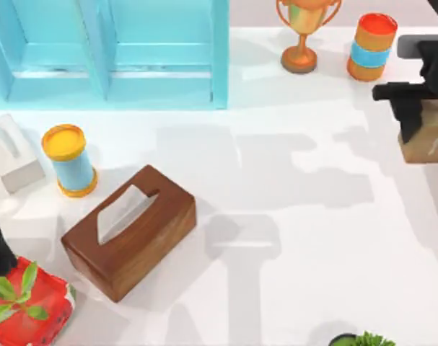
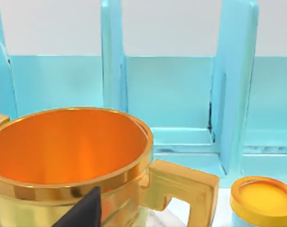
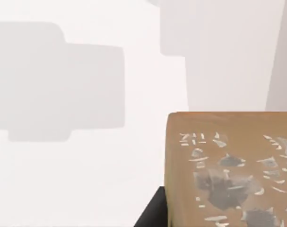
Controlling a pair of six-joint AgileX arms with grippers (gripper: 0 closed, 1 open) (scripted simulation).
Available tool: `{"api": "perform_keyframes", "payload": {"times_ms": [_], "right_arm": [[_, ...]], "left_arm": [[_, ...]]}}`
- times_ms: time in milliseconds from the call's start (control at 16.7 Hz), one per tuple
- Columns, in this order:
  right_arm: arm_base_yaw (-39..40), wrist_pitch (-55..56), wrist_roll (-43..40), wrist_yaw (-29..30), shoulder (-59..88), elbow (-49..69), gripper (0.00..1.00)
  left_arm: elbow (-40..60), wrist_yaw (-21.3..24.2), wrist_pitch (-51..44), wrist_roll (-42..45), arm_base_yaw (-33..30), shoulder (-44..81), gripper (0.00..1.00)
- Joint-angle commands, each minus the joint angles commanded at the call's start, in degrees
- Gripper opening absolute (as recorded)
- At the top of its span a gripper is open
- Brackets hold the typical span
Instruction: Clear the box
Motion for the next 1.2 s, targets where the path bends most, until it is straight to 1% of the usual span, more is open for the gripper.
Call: {"api": "perform_keyframes", "payload": {"times_ms": [180, 300, 660, 1020, 1200], "right_arm": [[8.24, 1.97, 8.32, 0.31, 6.26, 4.75, 0.00], [10.74, 2.79, 10.85, 0.51, 8.34, 6.23, 0.00], [10.90, 3.02, 11.28, 0.37, 8.58, 5.99, 0.00], [11.17, 11.51, 11.28, 0.53, 10.45, -0.24, 0.00], [11.17, 11.93, 11.30, 0.57, 10.60, -0.64, 0.00]], "left_arm": [[0.00, 0.00, 0.00, 0.00, 0.00, 0.00, 1.00], [0.00, 0.00, 0.00, 0.00, 0.00, 0.00, 1.00], [0.00, 0.00, 0.00, 0.00, 0.00, 0.00, 1.00], [0.00, 0.00, 0.00, 0.00, 0.00, 0.00, 1.00], [0.00, 0.00, 0.00, 0.00, 0.00, 0.00, 1.00]]}}
